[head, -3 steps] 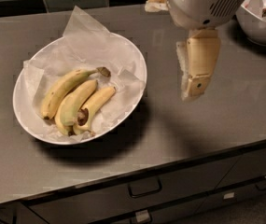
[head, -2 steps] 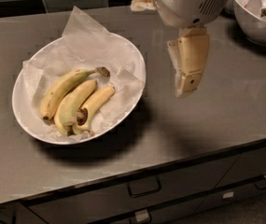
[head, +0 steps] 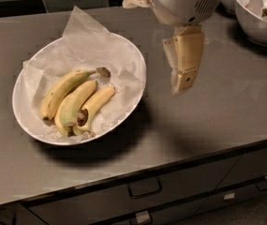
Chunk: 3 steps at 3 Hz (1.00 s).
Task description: Pick banana from white bowl
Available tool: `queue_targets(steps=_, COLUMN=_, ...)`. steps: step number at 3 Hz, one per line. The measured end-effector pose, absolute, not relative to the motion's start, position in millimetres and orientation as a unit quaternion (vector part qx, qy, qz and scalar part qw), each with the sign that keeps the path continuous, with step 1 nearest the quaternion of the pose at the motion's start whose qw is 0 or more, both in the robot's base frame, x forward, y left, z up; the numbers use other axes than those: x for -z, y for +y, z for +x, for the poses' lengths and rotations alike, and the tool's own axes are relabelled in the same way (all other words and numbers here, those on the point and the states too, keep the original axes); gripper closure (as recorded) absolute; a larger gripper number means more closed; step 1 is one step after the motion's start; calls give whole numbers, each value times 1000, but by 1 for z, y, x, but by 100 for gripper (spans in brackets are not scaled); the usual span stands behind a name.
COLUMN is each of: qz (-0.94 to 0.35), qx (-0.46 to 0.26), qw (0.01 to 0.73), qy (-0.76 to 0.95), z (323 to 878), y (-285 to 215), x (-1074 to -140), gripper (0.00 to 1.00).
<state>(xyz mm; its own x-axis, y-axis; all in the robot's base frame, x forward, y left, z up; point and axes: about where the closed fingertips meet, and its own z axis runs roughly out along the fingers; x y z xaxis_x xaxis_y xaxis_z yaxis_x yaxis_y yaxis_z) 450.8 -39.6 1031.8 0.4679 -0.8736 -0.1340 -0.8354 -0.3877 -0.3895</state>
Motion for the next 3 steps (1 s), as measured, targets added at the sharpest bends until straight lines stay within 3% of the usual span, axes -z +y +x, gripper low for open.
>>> queue_targets(steps=2, qz=-932, qx=24, qw=166, qy=322, z=464, y=21, x=-1011, gripper=0)
queue_targets(steps=3, qz=-932, qx=24, qw=166, qy=322, z=464, y=22, x=-1011, gripper=0)
